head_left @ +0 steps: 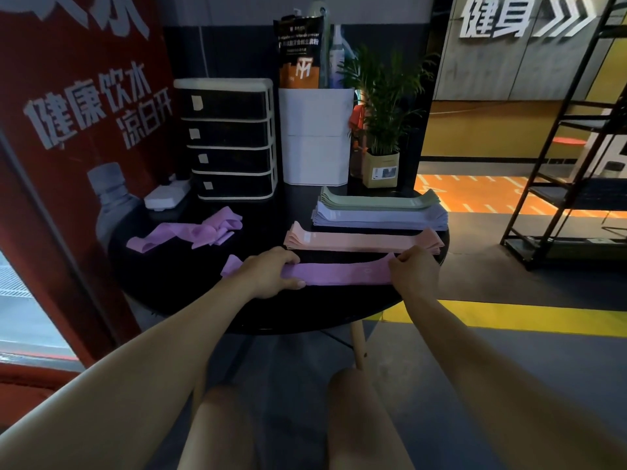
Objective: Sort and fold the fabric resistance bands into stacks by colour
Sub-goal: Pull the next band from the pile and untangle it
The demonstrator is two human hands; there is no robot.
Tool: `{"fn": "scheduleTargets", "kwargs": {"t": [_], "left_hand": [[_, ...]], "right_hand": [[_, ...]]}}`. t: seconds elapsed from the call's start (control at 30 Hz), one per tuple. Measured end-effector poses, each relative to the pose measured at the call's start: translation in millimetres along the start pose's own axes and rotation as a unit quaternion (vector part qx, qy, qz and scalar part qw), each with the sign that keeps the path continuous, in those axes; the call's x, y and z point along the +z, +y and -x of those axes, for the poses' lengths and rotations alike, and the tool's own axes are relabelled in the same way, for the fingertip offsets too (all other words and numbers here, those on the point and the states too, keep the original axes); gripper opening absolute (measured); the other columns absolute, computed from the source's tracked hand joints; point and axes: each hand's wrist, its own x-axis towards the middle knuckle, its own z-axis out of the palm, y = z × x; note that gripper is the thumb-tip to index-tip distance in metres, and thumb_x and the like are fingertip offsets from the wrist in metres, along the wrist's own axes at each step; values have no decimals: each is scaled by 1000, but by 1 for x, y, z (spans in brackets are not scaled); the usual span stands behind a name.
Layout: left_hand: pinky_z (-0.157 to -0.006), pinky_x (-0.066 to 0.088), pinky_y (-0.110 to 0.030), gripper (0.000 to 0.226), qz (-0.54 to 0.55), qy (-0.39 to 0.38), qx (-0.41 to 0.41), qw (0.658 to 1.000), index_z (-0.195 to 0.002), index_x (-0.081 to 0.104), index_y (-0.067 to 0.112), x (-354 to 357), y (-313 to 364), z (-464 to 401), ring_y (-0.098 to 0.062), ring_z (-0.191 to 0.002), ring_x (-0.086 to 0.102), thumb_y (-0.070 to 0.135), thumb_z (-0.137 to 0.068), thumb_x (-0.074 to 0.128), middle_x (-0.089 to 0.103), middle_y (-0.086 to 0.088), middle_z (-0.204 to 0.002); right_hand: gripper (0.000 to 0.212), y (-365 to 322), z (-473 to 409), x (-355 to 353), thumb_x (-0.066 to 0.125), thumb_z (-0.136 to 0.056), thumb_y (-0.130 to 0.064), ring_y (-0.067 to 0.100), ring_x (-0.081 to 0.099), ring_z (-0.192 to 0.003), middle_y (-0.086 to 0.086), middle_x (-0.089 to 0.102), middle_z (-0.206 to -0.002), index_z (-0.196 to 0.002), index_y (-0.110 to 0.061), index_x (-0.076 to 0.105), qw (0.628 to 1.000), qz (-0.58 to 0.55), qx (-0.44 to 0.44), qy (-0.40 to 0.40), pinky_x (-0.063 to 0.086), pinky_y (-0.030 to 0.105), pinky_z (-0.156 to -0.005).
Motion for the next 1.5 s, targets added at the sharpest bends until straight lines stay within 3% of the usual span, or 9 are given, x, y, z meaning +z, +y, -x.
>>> {"fn": "scheduleTargets", "kwargs": {"t": [0.1, 0.2, 0.3, 0.47, 0.6, 0.7, 0.87, 1.13, 1.5], "left_hand": [[-105, 38, -36, 61, 6, 6, 1, 1000, -135, 45, 25, 0, -1, 0, -19, -122, 47, 47, -82, 65, 43, 3, -138], [-105, 38, -36, 62, 18, 25, 4, 1000, -135, 46, 26, -1, -5, 4, -19, -123, 47, 48, -81, 66, 44, 4, -138], [-103, 39, -34, 53, 20, 77, 13, 997, -129, 52, 25, -6, -16, 11, -17, -118, 50, 48, -83, 64, 49, 4, -132], [-100, 32, -25, 43, 19, 171, 25, 985, -121, 59, 20, -19, -43, 28, -14, -126, 43, 38, -83, 67, 53, 4, -127], [-106, 22, -22, 76, 26, 80, 5, 996, -136, 44, 18, -34, -68, 36, -13, -141, 22, 37, -71, 79, 36, 2, -146], [-108, 23, -23, 87, 45, 12, -28, 999, -143, 34, 22, -35, -85, 36, -14, -139, 25, 38, -70, 80, 30, 0, -150], [-107, 28, -22, 77, 84, 0, -30, 996, -140, 39, 23, -31, -94, 32, -12, -133, 35, 37, -74, 76, 38, 3, -146], [-103, 27, -18, 72, 99, -7, -20, 995, -138, 40, 24, -30, -95, 32, -11, -133, 34, 33, -77, 75, 37, 5, -144], [-106, 35, -25, 62, 155, 36, -14, 987, -132, 49, 25, -62, -114, 19, -6, -126, 45, 50, -78, 65, 49, 10, -135]], "right_hand": [[18, -2, 0, 1, 57, -85, -14, 29, 56, -84, 15, 65, -94, -87, 0, 67, 1000, 8, -2, 19, 44, 32, -70], [26, -13, 6, 1, 59, -83, -15, 33, 43, -114, 12, 49, -119, -108, -7, 58, 997, 51, -41, 44, 39, 42, -91], [26, -33, 16, 12, 61, -84, -15, 30, 45, -113, 11, 50, -118, -109, -10, 59, 985, 57, -162, 9, 39, 40, -91], [39, -59, 35, 48, 66, -84, -29, 27, 42, -117, 8, 47, -125, -120, -17, 59, 924, 91, -294, -229, 38, 40, -100], [71, -77, 35, 65, 70, -78, -44, 27, 29, -132, 4, 34, -143, -139, -24, 40, 869, 164, -312, -347, 28, 47, -110], [77, -83, 28, 69, 70, -78, -45, 26, 29, -136, 4, 34, -147, -143, -21, 36, 850, 168, -327, -377, 26, 46, -113], [61, -78, 21, 73, 70, -81, -36, 22, 41, -128, 5, 45, -138, -135, -16, 48, 849, 138, -352, -370, 34, 33, -106], [60, -81, 20, 72, 68, -82, -39, 21, 35, -128, 3, 42, -137, -134, -20, 47, 833, 149, -374, -380, 29, 31, -106], [43, -141, 4, 105, 68, -84, -26, 16, 52, -105, 8, 54, -119, -123, -11, 58, 848, 74, -395, -346, 44, 29, -95]]}}
